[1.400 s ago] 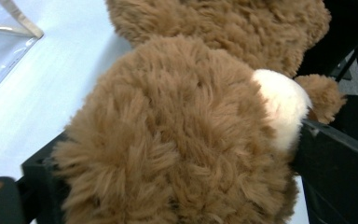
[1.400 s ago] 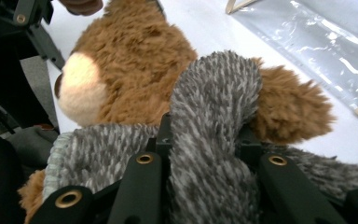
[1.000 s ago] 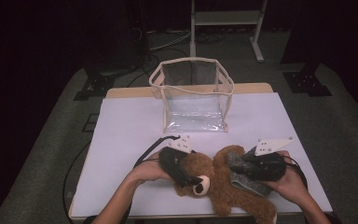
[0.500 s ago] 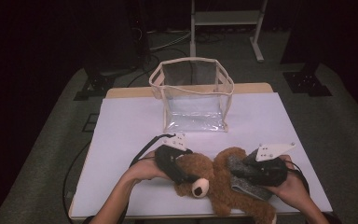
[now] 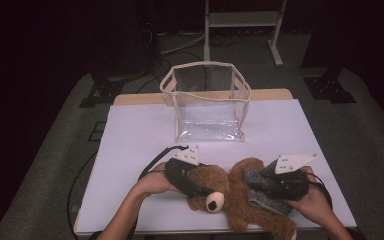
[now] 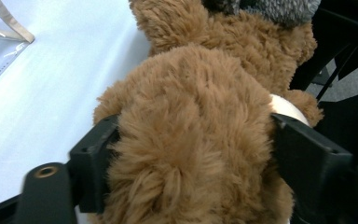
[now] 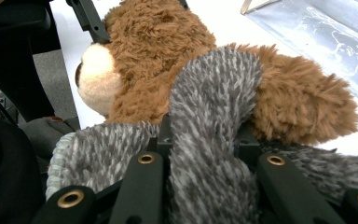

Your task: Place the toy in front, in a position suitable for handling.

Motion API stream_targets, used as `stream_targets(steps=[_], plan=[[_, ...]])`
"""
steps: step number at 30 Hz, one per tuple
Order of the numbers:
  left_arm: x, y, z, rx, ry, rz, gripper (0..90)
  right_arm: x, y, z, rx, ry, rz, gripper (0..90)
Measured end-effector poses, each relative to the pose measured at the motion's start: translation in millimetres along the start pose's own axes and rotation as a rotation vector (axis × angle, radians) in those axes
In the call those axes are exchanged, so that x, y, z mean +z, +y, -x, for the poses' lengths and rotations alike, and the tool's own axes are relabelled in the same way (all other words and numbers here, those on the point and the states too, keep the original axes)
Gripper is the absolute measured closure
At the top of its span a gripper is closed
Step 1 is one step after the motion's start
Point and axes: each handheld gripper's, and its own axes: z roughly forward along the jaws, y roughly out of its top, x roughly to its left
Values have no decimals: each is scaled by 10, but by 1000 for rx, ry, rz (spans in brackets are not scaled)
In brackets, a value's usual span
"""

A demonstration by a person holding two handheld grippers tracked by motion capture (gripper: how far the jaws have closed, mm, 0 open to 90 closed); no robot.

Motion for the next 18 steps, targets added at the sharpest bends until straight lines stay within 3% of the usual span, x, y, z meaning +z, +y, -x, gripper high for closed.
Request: stream_targets(steps=[6,18], plan=[[-14,3,47,26,21,3,287,-15,46,9,-11,-10,-6,705],[-25,-2,74,56,38,5,316,-57,220,-3,-52,-18,-32,704]])
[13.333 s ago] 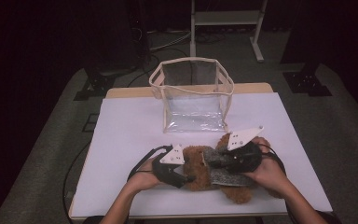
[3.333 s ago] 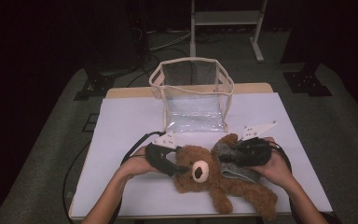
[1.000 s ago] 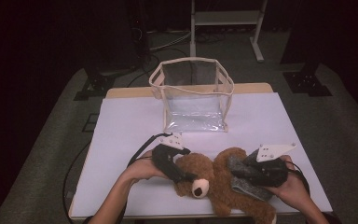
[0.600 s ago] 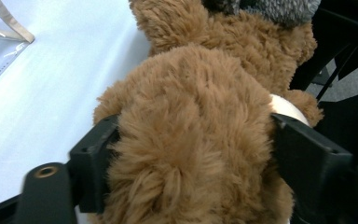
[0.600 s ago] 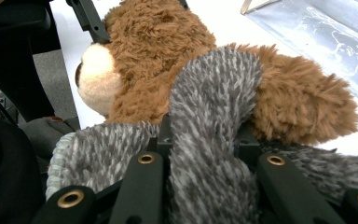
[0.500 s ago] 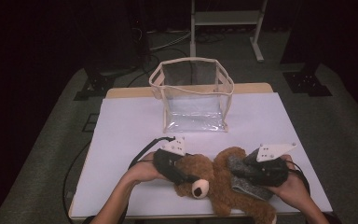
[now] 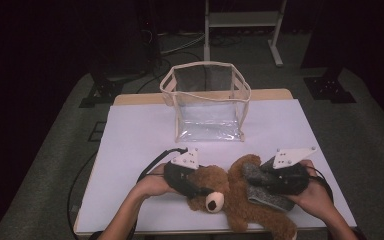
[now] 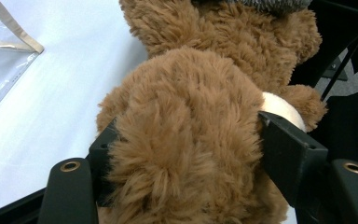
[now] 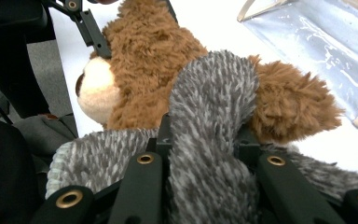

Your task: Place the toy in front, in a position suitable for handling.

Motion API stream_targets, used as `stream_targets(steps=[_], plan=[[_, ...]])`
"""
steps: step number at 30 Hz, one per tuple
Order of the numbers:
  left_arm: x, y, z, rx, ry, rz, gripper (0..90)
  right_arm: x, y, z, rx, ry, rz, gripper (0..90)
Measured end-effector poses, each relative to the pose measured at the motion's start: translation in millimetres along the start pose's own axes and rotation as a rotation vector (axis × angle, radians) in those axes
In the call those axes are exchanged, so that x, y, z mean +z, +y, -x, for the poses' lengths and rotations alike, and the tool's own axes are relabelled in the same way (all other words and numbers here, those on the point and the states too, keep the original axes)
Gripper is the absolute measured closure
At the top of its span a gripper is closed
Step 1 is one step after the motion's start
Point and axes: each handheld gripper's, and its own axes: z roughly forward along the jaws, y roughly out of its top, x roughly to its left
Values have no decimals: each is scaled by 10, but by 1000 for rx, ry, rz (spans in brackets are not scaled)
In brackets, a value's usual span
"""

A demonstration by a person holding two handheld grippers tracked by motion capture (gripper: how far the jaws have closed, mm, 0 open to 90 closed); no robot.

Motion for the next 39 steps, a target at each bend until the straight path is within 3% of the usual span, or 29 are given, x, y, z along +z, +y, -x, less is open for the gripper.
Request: stream_targets(steps=[6,11,15,18,24,31,35,39], plan=[[-1,8,16,10,5,-5,317,62,159,-40,-40,10,-18,703],[-2,6,25,16,7,-3,317,216,331,-100,-86,40,-32,702],[-3,-1,38,21,12,0,318,421,419,-129,-120,66,-82,700],[-3,-8,43,24,17,4,322,520,440,-112,-135,57,-127,700],[-3,-12,44,22,17,11,323,379,406,-16,-117,14,-136,701],[-3,-3,60,30,26,7,324,159,308,199,-41,-41,-128,700],[-1,2,71,38,28,3,324,174,390,174,-72,-41,-136,700],[-6,4,87,47,32,-2,324,328,522,102,-111,-10,-145,699]])
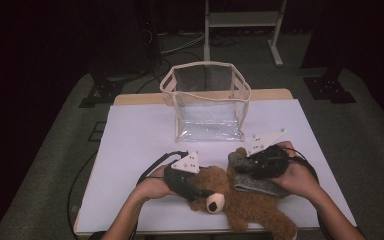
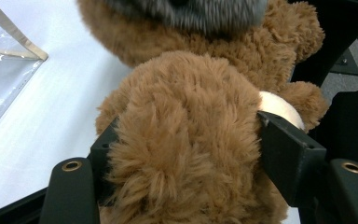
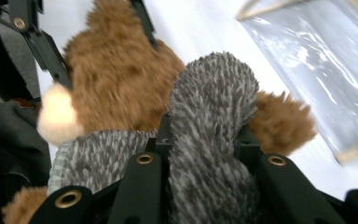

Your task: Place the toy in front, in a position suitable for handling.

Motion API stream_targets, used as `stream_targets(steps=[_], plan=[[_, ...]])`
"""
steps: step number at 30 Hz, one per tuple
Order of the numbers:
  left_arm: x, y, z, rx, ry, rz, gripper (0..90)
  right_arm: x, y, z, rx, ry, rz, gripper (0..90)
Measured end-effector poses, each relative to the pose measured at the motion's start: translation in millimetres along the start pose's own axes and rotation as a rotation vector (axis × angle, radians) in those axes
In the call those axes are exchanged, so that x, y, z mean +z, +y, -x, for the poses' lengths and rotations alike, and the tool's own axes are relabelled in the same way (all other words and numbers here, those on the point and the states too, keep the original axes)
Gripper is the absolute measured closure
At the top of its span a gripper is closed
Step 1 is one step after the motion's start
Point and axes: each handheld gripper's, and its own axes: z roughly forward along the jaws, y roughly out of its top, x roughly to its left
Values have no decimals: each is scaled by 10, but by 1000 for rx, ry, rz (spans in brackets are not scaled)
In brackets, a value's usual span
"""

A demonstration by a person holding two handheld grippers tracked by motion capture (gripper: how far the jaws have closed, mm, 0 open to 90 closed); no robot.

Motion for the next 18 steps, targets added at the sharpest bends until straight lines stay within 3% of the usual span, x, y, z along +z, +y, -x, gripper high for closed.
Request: stream_targets(steps=[5,10,18], plan=[[0,-8,13,1,3,3,324,191,97,-51,-40,22,-33,699],[0,-12,9,0,3,5,324,125,-49,110,34,17,-28,699],[-2,-12,16,-2,3,9,323,-171,-406,229,132,-1,13,699]])
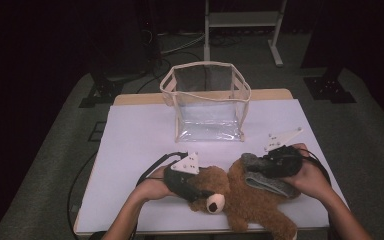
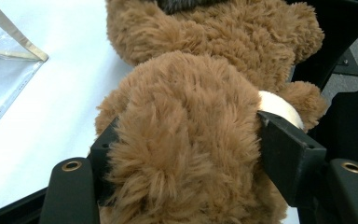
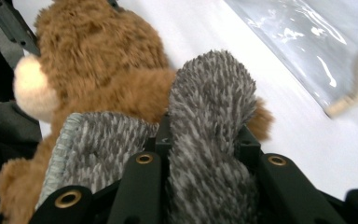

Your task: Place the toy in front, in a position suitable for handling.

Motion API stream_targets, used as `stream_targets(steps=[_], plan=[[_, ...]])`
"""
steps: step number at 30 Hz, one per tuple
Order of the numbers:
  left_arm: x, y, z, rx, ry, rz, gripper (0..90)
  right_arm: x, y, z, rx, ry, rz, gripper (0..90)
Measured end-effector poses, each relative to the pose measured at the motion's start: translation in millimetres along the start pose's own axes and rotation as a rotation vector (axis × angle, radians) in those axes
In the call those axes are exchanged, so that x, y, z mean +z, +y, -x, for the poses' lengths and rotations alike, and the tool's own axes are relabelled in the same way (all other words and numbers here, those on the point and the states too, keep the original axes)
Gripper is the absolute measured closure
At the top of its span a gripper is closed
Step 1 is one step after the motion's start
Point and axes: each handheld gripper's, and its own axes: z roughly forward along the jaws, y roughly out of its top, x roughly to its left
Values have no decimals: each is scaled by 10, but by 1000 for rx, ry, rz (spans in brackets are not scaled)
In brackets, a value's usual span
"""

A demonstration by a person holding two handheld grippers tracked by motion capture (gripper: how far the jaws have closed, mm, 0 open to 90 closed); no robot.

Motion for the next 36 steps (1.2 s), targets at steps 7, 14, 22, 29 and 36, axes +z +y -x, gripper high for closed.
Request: stream_targets(steps=[7,14,22,29,36], plan=[[-5,-6,2,8,-1,0,323,-211,-276,85,72,-35,6,698],[0,-2,13,7,0,-1,323,-226,-272,57,73,-17,23,699],[-2,-9,9,8,-3,0,321,28,55,-116,5,91,60,698],[-7,-18,4,10,-3,1,320,-42,-34,-103,13,64,51,696],[-6,-12,9,11,-2,2,320,-368,-536,29,147,17,102,696]])
